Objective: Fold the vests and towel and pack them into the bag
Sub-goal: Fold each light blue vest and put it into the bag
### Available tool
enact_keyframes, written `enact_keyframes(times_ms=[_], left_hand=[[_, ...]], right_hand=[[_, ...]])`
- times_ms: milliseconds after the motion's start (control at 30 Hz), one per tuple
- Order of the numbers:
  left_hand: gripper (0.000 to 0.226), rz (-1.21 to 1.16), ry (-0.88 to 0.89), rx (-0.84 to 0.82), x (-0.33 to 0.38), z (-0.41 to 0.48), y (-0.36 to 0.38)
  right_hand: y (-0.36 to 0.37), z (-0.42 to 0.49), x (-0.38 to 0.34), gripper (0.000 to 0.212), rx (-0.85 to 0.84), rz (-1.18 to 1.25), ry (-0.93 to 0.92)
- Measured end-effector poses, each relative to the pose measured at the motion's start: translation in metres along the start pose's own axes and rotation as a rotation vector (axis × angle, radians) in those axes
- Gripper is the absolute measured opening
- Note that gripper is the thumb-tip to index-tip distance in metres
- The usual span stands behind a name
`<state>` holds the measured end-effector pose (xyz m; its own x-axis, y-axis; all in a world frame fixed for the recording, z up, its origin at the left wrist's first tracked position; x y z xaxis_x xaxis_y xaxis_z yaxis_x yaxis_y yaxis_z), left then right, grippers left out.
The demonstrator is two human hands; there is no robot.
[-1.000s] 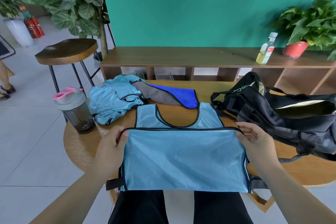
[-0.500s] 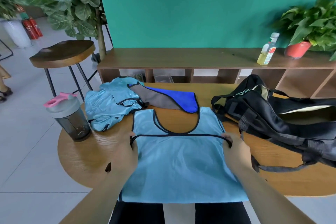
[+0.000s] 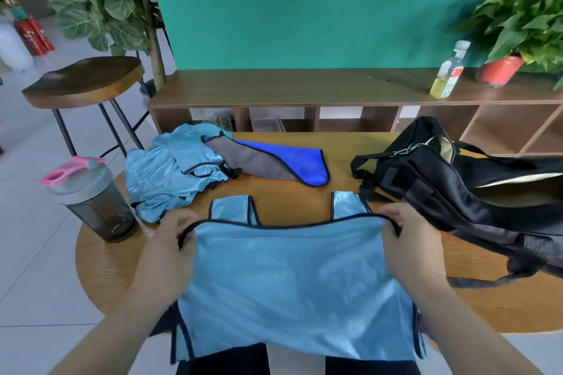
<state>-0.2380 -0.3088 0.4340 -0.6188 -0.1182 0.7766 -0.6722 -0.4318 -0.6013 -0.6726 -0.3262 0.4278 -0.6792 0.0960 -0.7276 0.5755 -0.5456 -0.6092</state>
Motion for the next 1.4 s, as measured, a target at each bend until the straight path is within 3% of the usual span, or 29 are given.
enact_keyframes(times_ms=[167, 267, 400, 533, 667, 800, 933, 1200, 1400], left_hand=[[0.032, 0.124, 0.037, -0.052, -0.005, 0.077, 0.04], [0.039, 0.194, 0.131, -0.08, -0.026, 0.074, 0.08], [0.04, 0.258, 0.257, -0.034, -0.046, 0.052, 0.094], [0.042, 0.279, 0.216, 0.0, -0.048, 0.053, 0.093], [0.044, 0.329, 0.212, -0.001, -0.051, 0.056, 0.094], [0.045, 0.284, 0.197, -0.003, -0.052, 0.052, 0.091], [0.045, 0.174, 0.213, 0.042, -0.048, 0.044, 0.074], [0.039, 0.119, 0.265, 0.06, -0.03, 0.062, 0.063], [0.037, 0.253, 0.223, 0.003, -0.04, 0.075, 0.086]], right_hand=[[0.053, 0.057, -0.009, 0.034, -0.111, -0.059, -0.016], [0.089, 0.053, 0.017, 0.042, -0.204, -0.177, -0.018], [0.101, 0.038, 0.037, 0.047, -0.186, -0.294, -0.102], [0.108, 0.039, 0.035, 0.054, -0.272, -0.498, -0.119], [0.109, 0.027, 0.013, 0.048, -0.398, -0.839, -0.241], [0.097, 0.027, 0.019, 0.043, -0.256, -0.483, -0.109], [0.081, 0.022, 0.028, 0.038, -0.035, -0.138, -0.127], [0.058, 0.044, 0.013, 0.028, 0.062, -0.043, -0.127], [0.086, 0.071, 0.034, 0.028, -0.031, -0.222, 0.001]])
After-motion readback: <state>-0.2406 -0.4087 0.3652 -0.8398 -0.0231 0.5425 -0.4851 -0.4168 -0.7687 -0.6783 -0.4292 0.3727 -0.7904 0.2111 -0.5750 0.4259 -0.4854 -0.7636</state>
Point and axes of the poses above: each hand's wrist, its own z-axis towards the middle knuckle, its own y-axis out of the palm, x = y × z, the point moved 7 cm from there along z, towards the middle knuckle, and after that the axes turned 9 degrees about x, right-handed, at the moved point
